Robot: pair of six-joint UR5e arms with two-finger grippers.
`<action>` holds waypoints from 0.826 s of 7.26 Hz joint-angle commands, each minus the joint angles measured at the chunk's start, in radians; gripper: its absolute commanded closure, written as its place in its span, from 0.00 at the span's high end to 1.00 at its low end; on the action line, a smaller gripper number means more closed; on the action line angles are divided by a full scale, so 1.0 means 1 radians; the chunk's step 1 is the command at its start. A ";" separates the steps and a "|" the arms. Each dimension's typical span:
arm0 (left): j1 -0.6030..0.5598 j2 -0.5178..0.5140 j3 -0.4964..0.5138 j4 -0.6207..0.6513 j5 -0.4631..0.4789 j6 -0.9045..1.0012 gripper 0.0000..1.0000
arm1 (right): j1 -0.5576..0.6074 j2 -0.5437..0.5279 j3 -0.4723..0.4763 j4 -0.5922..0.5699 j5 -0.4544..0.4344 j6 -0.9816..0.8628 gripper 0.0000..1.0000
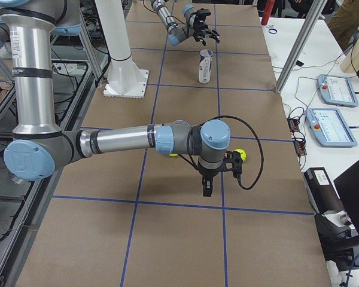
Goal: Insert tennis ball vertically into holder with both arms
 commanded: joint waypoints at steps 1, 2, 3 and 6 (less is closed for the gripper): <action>-0.131 0.168 -0.115 0.093 -0.202 -0.003 0.99 | 0.000 0.004 0.001 0.000 0.001 0.000 0.99; -0.146 0.232 -0.149 0.095 -0.219 -0.003 0.99 | 0.000 0.004 0.002 0.000 0.001 0.000 0.99; -0.144 0.283 -0.163 0.095 -0.221 -0.006 0.99 | 0.000 0.003 0.001 0.000 0.001 0.000 0.99; -0.121 0.322 -0.111 0.116 -0.221 -0.009 0.99 | 0.000 0.012 0.011 0.003 -0.003 -0.003 0.99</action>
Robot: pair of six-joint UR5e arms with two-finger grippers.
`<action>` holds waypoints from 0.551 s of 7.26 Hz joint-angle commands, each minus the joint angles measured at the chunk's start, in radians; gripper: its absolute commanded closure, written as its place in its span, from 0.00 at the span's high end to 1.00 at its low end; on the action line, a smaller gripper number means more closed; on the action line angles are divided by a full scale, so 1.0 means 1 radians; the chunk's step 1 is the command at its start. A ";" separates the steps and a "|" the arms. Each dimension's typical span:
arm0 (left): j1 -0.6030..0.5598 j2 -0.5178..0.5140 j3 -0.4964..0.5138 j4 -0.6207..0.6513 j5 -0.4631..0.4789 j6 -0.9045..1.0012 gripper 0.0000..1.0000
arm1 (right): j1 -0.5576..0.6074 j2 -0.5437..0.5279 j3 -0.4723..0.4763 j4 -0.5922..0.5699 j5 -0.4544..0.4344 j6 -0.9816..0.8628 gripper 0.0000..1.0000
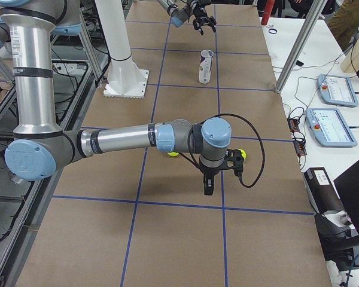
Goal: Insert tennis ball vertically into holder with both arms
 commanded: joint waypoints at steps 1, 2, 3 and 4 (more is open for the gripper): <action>0.029 0.004 0.057 0.012 -0.001 0.000 0.99 | -0.003 0.013 0.008 0.002 -0.002 -0.002 0.99; 0.056 -0.002 0.070 0.010 0.001 0.000 0.99 | -0.026 0.035 0.029 0.000 -0.003 0.028 0.99; 0.075 -0.003 0.070 0.010 0.001 0.000 0.99 | -0.049 0.102 0.048 0.000 0.003 0.220 0.99; 0.099 -0.006 0.071 0.010 0.005 0.000 0.99 | -0.122 0.143 0.054 -0.003 0.039 0.454 0.99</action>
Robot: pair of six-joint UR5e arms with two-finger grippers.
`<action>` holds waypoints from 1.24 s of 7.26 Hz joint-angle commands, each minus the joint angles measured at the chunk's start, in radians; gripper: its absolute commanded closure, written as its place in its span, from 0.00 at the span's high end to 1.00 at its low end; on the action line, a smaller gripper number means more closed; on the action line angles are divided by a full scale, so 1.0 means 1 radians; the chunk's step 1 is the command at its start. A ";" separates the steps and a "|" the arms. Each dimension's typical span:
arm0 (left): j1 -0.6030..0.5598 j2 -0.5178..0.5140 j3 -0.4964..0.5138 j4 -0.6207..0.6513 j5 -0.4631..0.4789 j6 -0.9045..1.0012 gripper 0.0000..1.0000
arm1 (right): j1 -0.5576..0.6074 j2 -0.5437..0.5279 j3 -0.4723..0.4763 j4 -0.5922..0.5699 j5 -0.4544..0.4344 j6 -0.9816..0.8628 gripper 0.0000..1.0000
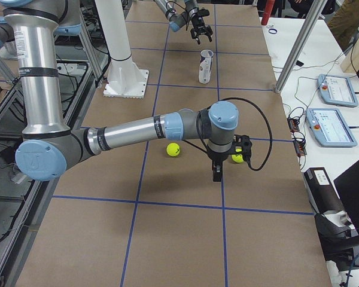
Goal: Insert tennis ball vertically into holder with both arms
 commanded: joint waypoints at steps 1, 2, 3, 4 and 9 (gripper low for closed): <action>0.038 -0.011 0.010 0.000 0.004 0.002 0.99 | -0.168 0.054 0.041 0.017 0.063 0.310 0.99; 0.039 -0.026 0.027 0.000 0.005 0.003 0.99 | -0.245 0.002 0.071 0.118 0.044 0.323 0.99; 0.043 -0.031 0.033 0.000 0.005 0.005 0.99 | -0.264 -0.074 0.088 0.245 0.051 0.388 0.98; 0.044 -0.033 0.035 0.000 0.005 0.006 0.99 | -0.342 -0.137 0.108 0.378 0.033 0.504 0.98; 0.046 -0.051 0.053 -0.002 0.007 0.014 0.99 | -0.580 -0.252 0.105 0.574 -0.060 0.527 0.99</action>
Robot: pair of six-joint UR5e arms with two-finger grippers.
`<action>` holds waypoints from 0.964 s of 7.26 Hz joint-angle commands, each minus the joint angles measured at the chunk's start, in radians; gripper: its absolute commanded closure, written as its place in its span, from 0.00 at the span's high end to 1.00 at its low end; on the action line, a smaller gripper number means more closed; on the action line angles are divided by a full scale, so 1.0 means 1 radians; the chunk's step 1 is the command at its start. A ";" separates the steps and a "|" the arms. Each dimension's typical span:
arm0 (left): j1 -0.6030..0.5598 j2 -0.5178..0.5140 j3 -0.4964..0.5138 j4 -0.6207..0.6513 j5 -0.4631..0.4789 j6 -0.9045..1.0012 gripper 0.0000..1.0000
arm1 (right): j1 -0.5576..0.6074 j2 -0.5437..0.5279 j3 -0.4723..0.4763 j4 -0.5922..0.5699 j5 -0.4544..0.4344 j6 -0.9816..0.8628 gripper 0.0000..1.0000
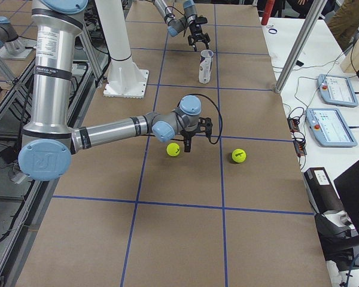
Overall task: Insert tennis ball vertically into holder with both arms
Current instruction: 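Lower the right gripper onto the nearer yellow tennis ball and grasp it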
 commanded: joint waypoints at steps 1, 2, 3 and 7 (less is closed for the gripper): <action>0.000 -0.003 0.007 -0.001 0.001 0.001 0.99 | -0.093 -0.012 -0.003 0.008 -0.063 -0.003 0.99; 0.000 -0.004 0.007 -0.001 0.003 0.001 0.99 | -0.121 -0.018 -0.007 0.008 -0.068 -0.003 0.99; 0.000 -0.004 0.007 -0.001 0.003 0.001 0.99 | -0.135 -0.021 -0.007 0.008 -0.071 -0.005 0.99; 0.000 -0.003 0.021 -0.013 0.001 0.003 0.99 | -0.190 -0.023 -0.041 0.008 -0.128 -0.011 0.99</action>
